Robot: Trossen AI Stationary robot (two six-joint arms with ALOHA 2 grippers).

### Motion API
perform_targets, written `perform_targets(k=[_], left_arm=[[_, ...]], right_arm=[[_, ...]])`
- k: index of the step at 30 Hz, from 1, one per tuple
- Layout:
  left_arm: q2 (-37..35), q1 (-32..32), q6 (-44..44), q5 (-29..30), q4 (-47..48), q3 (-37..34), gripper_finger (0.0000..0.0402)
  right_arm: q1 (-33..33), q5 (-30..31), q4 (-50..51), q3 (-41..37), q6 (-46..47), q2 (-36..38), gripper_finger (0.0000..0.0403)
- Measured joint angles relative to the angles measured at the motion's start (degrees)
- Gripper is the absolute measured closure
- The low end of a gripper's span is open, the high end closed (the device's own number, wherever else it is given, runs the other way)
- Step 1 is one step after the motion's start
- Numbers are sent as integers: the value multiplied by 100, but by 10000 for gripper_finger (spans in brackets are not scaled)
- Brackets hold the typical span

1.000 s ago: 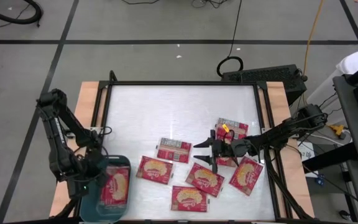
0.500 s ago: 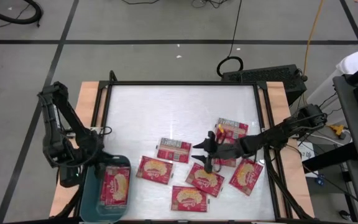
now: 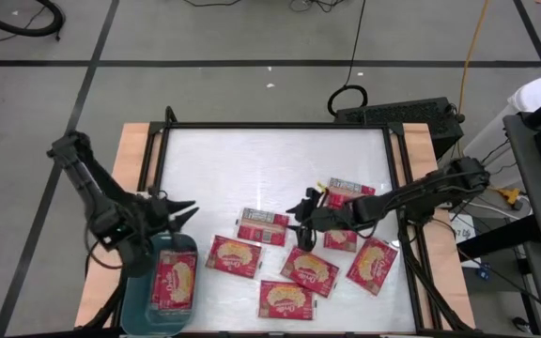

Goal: Sort popcorn bags into baskets
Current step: Put the red popcorn bag into the blue bin

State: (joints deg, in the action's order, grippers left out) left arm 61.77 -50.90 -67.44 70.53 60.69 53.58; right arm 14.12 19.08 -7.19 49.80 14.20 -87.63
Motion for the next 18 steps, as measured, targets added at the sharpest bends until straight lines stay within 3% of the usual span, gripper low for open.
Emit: perform_targets(k=[6, 12, 18], left_arm=[[499, 878, 1376, -294, -1007, 0, 311], [936, 1594, 2231, -1210, -1769, 0, 311], [1332, 2029, 3207, -1979, -2779, 0, 311]], right_arm=[[16, -305, -889, 0, 2, -939, 206], [7, -504, -1729, 0, -267, -1787, 206], [100, -556, -1540, -4, -526, -1923, 206]])
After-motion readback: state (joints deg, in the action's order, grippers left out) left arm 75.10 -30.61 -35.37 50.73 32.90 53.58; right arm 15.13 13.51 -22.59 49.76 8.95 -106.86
